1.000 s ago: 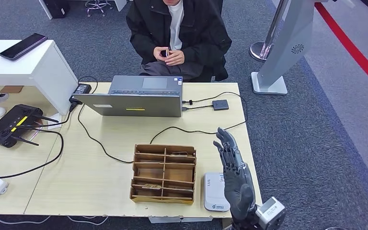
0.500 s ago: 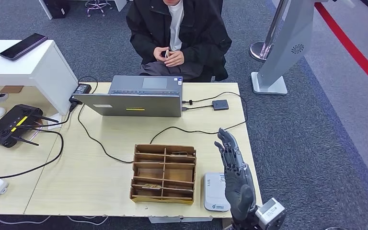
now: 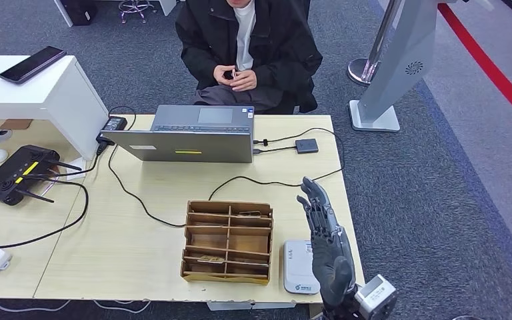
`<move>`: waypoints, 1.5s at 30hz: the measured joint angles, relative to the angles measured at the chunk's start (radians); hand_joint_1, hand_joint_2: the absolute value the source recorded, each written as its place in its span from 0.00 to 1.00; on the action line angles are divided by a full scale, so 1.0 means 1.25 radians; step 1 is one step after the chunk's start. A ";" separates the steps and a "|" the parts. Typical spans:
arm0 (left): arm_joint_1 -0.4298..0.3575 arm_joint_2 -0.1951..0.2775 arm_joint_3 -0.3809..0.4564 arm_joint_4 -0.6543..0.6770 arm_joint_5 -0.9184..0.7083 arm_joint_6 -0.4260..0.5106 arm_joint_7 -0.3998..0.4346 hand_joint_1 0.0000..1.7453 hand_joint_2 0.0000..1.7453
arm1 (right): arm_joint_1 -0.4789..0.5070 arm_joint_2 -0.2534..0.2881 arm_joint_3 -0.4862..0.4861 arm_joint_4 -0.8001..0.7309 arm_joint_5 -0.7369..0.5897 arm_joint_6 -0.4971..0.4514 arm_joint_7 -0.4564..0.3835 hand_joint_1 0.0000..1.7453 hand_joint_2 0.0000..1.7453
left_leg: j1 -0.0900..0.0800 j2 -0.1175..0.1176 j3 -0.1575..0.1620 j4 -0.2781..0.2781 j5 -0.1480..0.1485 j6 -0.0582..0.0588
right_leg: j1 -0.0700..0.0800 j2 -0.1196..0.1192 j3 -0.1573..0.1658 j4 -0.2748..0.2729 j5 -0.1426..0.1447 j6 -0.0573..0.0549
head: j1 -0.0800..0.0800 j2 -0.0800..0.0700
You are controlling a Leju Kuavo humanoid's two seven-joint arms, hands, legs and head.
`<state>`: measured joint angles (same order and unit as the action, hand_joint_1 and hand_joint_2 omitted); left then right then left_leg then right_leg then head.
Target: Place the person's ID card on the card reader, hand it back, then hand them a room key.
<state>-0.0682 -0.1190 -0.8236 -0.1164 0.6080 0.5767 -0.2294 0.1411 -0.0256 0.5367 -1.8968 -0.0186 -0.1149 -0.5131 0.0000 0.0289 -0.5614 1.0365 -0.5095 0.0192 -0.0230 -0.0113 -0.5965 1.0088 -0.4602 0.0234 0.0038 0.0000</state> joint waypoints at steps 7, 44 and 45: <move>0.000 0.000 -0.002 0.000 -0.006 -0.001 0.005 0.00 0.00 | 0.004 0.000 0.000 -0.001 0.001 -0.004 0.000 0.00 0.00 | 0.000 0.000 0.000 0.000 0.000 0.000 | 0.000 0.000 0.000 0.000 0.000 0.000 | 0.000 0.000; 0.000 0.000 -0.008 0.000 0.008 0.005 -0.001 0.00 0.00 | 0.008 0.000 0.000 -0.006 0.005 -0.006 0.000 0.00 0.00 | 0.000 0.000 0.000 0.000 0.000 0.000 | 0.000 0.000 0.000 0.000 0.000 0.000 | 0.000 0.000; 0.000 0.000 -0.008 0.000 0.008 0.005 -0.001 0.00 0.00 | 0.008 0.000 0.000 -0.006 0.005 -0.006 0.000 0.00 0.00 | 0.000 0.000 0.000 0.000 0.000 0.000 | 0.000 0.000 0.000 0.000 0.000 0.000 | 0.000 0.000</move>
<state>-0.0679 -0.1194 -0.8331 -0.1164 0.6175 0.5833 -0.2309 0.1509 -0.0256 0.5367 -1.9043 -0.0126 -0.1224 -0.5127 0.0001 0.0289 -0.5615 1.0364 -0.5097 0.0189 -0.0230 -0.0112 -0.5965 1.0088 -0.4604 0.0232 0.0038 0.0000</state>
